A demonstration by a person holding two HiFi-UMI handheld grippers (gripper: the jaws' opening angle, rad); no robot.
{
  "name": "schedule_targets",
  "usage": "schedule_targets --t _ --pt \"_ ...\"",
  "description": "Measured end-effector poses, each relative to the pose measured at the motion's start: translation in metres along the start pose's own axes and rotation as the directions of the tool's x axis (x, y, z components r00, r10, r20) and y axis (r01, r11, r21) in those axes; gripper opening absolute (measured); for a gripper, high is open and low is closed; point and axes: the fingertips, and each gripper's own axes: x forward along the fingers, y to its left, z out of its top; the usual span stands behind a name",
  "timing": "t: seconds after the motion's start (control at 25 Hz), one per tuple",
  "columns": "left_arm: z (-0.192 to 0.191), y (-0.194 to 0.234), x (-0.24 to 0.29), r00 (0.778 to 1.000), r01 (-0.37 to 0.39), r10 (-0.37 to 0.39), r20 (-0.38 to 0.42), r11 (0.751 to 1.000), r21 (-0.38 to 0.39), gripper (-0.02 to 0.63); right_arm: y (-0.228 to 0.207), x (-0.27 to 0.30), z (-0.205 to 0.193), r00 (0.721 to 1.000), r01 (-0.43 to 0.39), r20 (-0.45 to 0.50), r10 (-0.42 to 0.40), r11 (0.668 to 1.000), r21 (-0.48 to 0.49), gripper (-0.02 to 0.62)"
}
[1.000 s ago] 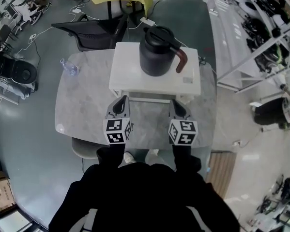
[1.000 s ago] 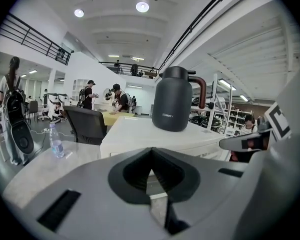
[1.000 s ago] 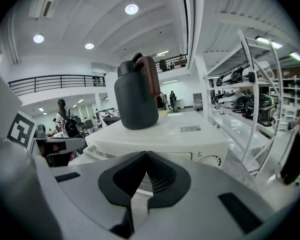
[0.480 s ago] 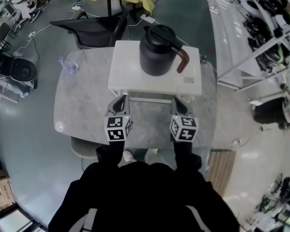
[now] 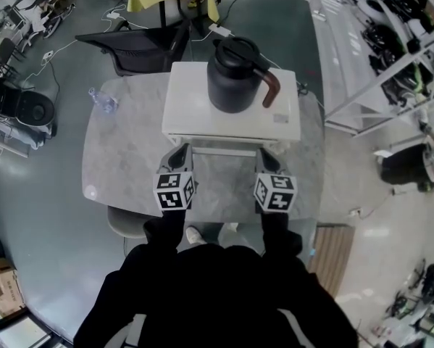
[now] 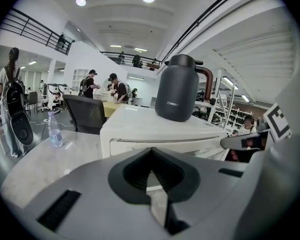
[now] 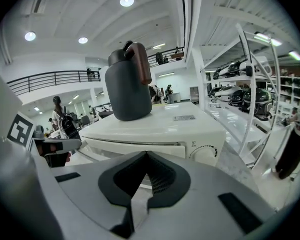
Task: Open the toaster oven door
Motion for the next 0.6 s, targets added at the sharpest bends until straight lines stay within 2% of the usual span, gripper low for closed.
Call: schedule_targets --t 0.6 --pt "-0.023 -0.002 -0.016 1.000 -0.002 0.002 -0.025 1.000 -0.004 0.003 0.004 -0.016 -0.025 0.999 -0.039 -0.034 0.041 0.998 0.056 0.003"
